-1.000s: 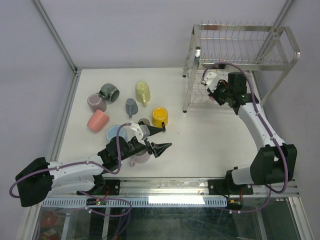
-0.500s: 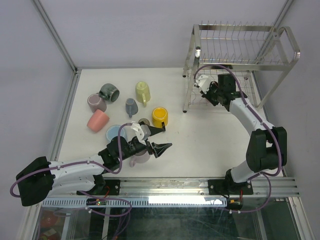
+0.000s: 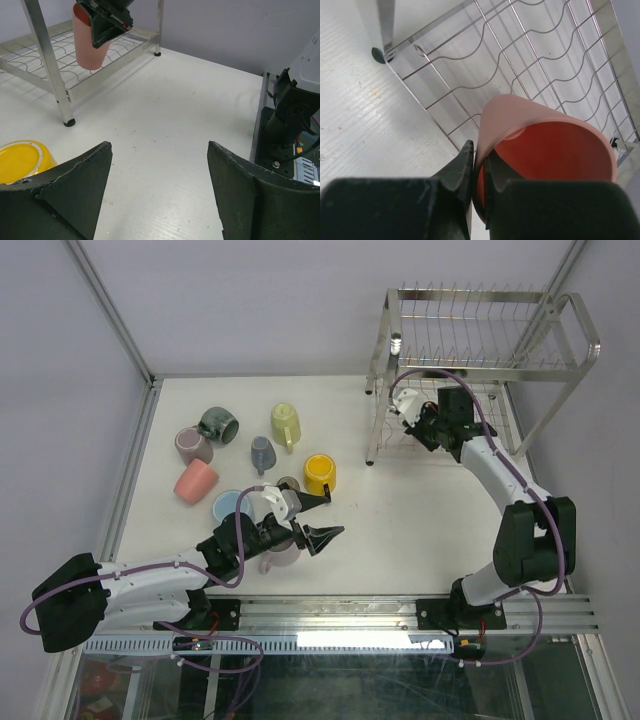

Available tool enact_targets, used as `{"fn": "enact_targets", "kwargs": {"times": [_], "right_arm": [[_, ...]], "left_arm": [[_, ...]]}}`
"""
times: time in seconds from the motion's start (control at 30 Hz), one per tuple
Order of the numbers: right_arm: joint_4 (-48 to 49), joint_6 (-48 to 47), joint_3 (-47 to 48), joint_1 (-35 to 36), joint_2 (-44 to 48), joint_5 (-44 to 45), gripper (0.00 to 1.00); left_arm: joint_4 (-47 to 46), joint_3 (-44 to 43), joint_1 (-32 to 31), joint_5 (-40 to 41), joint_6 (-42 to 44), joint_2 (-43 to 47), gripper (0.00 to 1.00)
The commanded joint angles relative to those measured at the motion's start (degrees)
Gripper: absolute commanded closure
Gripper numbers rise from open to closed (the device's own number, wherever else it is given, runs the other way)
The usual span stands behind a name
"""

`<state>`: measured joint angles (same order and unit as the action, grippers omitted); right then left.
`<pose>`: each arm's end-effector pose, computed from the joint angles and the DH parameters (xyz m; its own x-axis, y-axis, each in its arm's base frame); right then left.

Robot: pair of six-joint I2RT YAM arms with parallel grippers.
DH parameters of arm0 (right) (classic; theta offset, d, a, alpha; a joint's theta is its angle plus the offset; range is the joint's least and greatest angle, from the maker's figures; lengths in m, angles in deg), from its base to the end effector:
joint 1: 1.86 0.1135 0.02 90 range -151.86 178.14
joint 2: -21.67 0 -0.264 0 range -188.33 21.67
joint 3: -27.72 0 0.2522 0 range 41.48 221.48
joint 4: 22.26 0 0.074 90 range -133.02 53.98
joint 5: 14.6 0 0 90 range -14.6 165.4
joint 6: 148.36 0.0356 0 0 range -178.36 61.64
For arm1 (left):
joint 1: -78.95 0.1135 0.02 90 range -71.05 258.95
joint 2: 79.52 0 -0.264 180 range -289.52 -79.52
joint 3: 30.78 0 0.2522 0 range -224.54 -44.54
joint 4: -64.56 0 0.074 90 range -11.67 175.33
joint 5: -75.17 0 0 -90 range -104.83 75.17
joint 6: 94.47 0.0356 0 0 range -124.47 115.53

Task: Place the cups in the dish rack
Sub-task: Position the cup upside down at the center of the board.

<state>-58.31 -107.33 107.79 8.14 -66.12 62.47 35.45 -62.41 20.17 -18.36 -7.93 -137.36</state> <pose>0.3317 0.0666 0.2682 -0.1995 -0.7818 -0.5908 -0.7295 0.5211 -0.4431 0.1096 -0.1851 0.2311 -0.0273 -0.0712 -0.9971 0.8854 0.4613 -0.0572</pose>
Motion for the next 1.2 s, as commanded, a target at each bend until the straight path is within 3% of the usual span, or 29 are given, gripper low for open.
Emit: {"fn": "enact_targets", "kwargs": {"times": [0.0, 0.13, 0.33, 0.6, 0.77, 0.93, 1.17], "right_arm": [[-1.9, 1.9, 3.0, 0.1, 8.5, -3.0, 1.00], [-7.6, 5.1, 2.5, 0.0, 15.3, -8.5, 1.00], [-14.6, 11.5, -1.1, 0.0, 23.8, -24.6, 1.00], [-12.5, 25.9, -1.8, -0.6, 24.4, -52.8, 1.00], [-5.2, 42.4, 3.5, -0.8, 23.5, -58.0, 1.00], [16.1, 67.6, 5.0, -1.5, 22.3, -59.7, 1.00], [60.2, 112.6, -2.9, -1.5, 19.5, -56.7, 1.00]], "left_arm": [[-3.7, -1.8, 0.3, -1.1, -0.1, 1.0, 0.24], [-7.5, -1.1, 0.3, -1.4, -1.9, 0.8, 0.20], [-17.4, 1.3, 0.4, 1.8, -9.9, 0.0, 0.02], [-31.9, 4.2, 1.3, 13.1, -35.1, -4.1, 0.01], [-41.4, 6.5, 1.4, 19.2, -46.2, -5.6, 0.01], [-43.0, 4.8, 1.4, 24.9, -52.0, -6.3, 0.01], [-47.3, -3.5, 1.4, 27.7, -55.3, -13.9, 0.01]]}}
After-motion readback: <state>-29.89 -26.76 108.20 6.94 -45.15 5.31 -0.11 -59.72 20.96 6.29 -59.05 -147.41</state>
